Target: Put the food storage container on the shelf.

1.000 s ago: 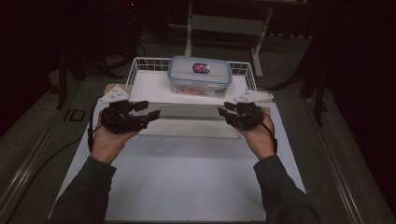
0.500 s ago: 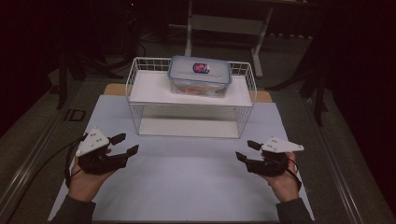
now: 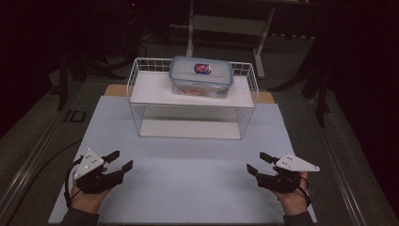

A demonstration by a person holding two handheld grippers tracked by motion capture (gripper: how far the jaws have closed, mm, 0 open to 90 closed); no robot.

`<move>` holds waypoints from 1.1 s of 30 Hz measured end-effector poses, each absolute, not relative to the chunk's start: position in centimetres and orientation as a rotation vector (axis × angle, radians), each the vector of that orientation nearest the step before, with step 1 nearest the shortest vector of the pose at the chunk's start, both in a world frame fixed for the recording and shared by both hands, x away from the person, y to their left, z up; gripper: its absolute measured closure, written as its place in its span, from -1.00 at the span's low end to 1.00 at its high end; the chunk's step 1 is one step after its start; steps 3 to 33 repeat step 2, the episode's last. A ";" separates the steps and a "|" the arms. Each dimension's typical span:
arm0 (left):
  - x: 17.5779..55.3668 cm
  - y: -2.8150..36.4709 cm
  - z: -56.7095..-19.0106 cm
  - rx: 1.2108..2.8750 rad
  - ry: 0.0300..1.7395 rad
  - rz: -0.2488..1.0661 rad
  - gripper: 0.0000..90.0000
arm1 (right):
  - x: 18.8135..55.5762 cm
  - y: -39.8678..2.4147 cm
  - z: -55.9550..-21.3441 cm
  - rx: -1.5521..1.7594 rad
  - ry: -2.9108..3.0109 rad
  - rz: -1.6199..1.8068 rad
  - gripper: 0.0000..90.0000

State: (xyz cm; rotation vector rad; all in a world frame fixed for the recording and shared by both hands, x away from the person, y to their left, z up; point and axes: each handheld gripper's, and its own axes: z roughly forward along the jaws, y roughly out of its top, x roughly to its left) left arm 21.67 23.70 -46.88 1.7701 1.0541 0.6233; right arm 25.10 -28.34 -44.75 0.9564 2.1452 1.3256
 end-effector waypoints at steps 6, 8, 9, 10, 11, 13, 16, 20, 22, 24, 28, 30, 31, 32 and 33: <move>21.7 23.6 -47.0 1.774 1.053 0.636 -0.14 | 25.1 -28.5 -44.9 0.951 2.136 1.323 -0.29; 21.7 23.6 -47.0 1.774 1.053 0.636 -0.14 | 25.1 -28.5 -44.9 0.951 2.136 1.323 -0.29; 21.7 23.6 -47.0 1.774 1.053 0.636 -0.14 | 25.1 -28.5 -44.9 0.951 2.136 1.323 -0.29; 21.7 23.6 -47.0 1.774 1.053 0.636 -0.14 | 25.1 -28.5 -44.9 0.951 2.136 1.323 -0.29; 21.7 23.6 -47.0 1.774 1.053 0.636 -0.14 | 25.1 -28.5 -44.9 0.951 2.136 1.323 -0.29; 21.7 23.6 -47.0 1.774 1.053 0.636 -0.14 | 25.1 -28.5 -44.9 0.951 2.136 1.323 -0.29; 21.7 23.6 -47.0 1.774 1.053 0.636 -0.14 | 25.1 -28.5 -44.9 0.951 2.136 1.323 -0.29; 21.7 23.6 -47.0 1.774 1.053 0.636 -0.14 | 25.1 -28.5 -44.9 0.951 2.136 1.323 -0.29; 21.7 23.6 -47.0 1.774 1.053 0.636 -0.14 | 25.1 -28.5 -44.9 0.951 2.136 1.323 -0.29; 21.7 23.6 -47.0 1.774 1.053 0.636 -0.14 | 25.1 -28.5 -44.9 0.951 2.136 1.323 -0.29; 21.7 23.6 -47.0 1.774 1.053 0.636 -0.14 | 25.1 -28.5 -44.9 0.951 2.136 1.323 -0.29; 21.7 23.6 -47.0 1.774 1.053 0.636 -0.14 | 25.1 -28.5 -44.9 0.951 2.136 1.323 -0.29; 21.7 23.6 -47.0 1.774 1.053 0.636 -0.14 | 25.1 -28.5 -44.9 0.951 2.136 1.323 -0.29; 21.7 23.6 -47.0 1.774 1.053 0.636 -0.14 | 25.1 -28.5 -44.9 0.951 2.136 1.323 -0.29; 21.7 23.6 -47.0 1.774 1.053 0.636 -0.14 | 25.1 -28.5 -44.9 0.951 2.136 1.323 -0.29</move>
